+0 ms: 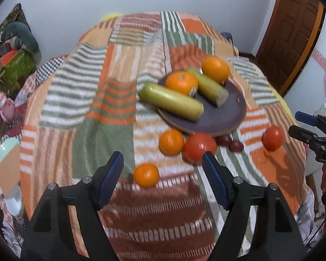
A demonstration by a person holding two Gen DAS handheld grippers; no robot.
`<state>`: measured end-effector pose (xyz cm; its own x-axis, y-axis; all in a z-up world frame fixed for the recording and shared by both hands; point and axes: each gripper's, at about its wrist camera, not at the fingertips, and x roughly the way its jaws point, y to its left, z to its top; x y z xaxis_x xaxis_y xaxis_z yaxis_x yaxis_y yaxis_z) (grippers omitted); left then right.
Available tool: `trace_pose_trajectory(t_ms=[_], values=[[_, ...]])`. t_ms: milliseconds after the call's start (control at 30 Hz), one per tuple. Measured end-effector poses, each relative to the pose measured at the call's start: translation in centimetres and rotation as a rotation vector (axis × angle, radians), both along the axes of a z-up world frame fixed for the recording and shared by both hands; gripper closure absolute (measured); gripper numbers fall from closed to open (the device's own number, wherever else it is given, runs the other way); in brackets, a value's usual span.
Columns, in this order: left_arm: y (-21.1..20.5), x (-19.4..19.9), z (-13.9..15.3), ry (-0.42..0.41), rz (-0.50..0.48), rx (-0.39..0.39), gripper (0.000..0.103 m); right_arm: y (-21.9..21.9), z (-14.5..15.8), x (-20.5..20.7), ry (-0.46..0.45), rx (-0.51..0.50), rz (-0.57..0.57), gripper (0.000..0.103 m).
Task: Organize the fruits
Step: 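Reach and grasp a red tomato with the right tool while the left tool grasps another tomato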
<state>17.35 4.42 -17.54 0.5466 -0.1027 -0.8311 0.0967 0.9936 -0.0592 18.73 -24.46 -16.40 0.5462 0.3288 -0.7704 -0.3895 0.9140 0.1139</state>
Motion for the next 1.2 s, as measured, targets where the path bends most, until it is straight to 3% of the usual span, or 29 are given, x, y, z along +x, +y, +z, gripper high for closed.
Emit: trace_pose_trajectory(t_ms=[333, 567, 800, 933, 1200], values=[[-2.7, 0.3, -2.1, 0.040, -0.036, -0.022, 0.029, -0.9, -3.4, -0.2, 0.078, 0.008, -0.029, 0.029], [-4.1, 1.8, -3.1, 0.074, -0.064, -0.030, 0.051, -0.5, -4.3, 0.3, 0.101, 0.018, -0.003, 0.043], [-4.8, 2.9, -3.6, 0.082, -0.074, -0.014, 0.052, -0.7, -4.8, 0.6, 0.125, 0.044, -0.001, 0.045], [-5.0, 3.3, -4.1, 0.093, -0.075, -0.018, 0.056, -0.8, -5.0, 0.7, 0.128, 0.046, -0.010, 0.052], [-5.0, 3.1, -4.1, 0.084, -0.083, -0.012, 0.058, -1.1, -4.7, 0.9, 0.138, 0.068, -0.009, 0.053]])
